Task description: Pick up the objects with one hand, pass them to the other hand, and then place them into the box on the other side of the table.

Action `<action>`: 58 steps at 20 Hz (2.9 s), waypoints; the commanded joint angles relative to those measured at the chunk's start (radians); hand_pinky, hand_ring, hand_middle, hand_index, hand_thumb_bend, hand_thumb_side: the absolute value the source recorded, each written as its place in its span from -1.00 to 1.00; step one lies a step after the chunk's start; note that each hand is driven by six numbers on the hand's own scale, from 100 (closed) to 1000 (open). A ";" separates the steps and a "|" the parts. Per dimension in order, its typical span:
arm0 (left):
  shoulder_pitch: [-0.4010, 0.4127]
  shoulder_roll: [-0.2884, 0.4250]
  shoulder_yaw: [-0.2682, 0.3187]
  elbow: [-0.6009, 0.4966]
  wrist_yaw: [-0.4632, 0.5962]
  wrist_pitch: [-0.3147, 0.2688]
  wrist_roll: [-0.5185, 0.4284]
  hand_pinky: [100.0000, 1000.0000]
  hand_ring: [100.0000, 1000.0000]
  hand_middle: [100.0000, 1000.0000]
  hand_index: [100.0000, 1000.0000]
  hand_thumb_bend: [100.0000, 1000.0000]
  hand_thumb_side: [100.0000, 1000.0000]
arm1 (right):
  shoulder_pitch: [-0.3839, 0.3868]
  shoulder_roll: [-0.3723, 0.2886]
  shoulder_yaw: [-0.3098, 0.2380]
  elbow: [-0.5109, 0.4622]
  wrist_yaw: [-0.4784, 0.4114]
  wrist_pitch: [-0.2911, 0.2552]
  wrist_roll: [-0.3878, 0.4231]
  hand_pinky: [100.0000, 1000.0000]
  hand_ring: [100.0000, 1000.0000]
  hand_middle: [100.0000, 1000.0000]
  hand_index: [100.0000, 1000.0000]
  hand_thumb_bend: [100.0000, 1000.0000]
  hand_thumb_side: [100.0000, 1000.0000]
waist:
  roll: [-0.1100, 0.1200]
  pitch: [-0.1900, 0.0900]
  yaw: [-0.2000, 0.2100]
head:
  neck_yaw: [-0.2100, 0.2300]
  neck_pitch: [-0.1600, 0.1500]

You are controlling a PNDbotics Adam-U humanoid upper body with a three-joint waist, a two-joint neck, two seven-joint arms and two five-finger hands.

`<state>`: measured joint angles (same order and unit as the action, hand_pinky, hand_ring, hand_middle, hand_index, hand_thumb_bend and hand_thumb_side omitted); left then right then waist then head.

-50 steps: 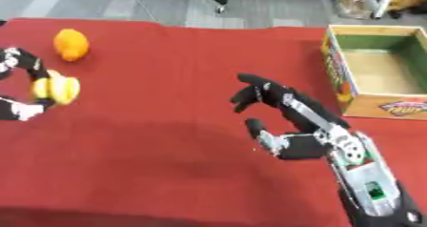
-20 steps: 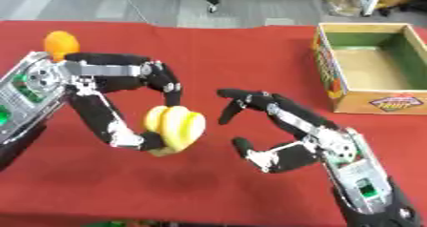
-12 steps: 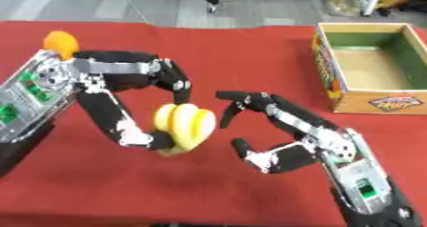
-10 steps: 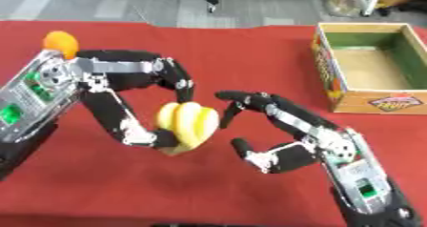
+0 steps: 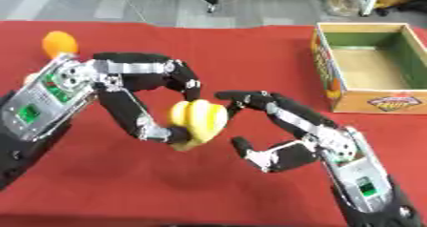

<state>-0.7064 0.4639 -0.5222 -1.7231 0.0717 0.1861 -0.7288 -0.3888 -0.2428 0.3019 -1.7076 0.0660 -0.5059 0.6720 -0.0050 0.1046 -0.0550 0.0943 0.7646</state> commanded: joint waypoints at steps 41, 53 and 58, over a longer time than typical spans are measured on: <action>-0.059 -0.087 -0.031 0.069 -0.028 0.034 -0.010 0.48 0.00 -0.18 -0.07 -0.71 -0.77 | -0.023 0.001 0.006 -0.009 0.062 -0.019 -0.146 0.55 0.18 -0.11 0.19 -1.00 -0.28 | -0.008 -0.010 -0.020 | 0.027 0.005; -0.056 -0.089 -0.029 0.114 -0.052 0.021 -0.012 0.48 0.00 -0.18 -0.06 -0.79 -0.76 | -0.023 0.000 0.004 -0.016 0.069 -0.037 -0.121 0.57 0.24 -0.04 0.47 -1.00 -0.33 | -0.010 -0.007 -0.019 | 0.033 0.005; -0.054 -0.088 -0.028 0.125 -0.061 0.016 -0.020 0.48 0.00 -0.18 -0.06 -0.80 -0.75 | -0.023 -0.001 -0.001 -0.019 0.071 -0.050 -0.105 0.58 0.26 -0.02 0.55 -1.00 -0.35 | -0.010 -0.007 -0.018 | 0.036 0.005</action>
<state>-0.7430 0.3663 -0.5589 -1.5995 0.0187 0.2045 -0.7484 -0.3985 -0.2357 0.3069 -1.7042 0.1372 -0.5496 0.5608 -0.0050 0.1058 -0.0736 0.1258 0.7646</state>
